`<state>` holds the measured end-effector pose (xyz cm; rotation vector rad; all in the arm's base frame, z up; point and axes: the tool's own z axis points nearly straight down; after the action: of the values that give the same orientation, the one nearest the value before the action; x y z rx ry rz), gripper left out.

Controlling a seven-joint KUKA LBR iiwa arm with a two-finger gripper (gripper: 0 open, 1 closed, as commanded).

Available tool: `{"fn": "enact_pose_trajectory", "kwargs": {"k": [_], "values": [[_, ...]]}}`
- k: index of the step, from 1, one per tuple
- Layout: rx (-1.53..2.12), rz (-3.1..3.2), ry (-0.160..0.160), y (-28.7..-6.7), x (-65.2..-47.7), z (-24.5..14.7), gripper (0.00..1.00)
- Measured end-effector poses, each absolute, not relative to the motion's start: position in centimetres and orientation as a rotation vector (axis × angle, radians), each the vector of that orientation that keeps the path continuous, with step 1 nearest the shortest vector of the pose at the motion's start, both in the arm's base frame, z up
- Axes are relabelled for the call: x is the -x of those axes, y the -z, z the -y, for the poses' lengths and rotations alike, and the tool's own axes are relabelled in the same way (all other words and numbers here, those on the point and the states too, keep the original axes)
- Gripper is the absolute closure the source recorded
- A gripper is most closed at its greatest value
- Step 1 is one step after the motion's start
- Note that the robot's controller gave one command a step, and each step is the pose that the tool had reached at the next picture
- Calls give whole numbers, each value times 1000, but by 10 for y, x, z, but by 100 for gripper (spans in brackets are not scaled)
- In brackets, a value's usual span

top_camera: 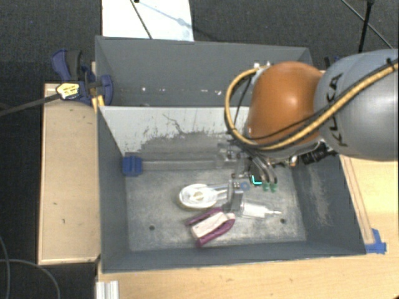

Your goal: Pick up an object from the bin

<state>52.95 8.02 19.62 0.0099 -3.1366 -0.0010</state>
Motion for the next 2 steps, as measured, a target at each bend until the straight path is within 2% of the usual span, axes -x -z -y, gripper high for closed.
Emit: {"fn": "enact_pose_trajectory", "kwargs": {"k": [1, 2], "values": [[479, 3107, 5, -70, -551, -84, 0], [484, 3118, 14, -76, -554, -86, 100]]}}
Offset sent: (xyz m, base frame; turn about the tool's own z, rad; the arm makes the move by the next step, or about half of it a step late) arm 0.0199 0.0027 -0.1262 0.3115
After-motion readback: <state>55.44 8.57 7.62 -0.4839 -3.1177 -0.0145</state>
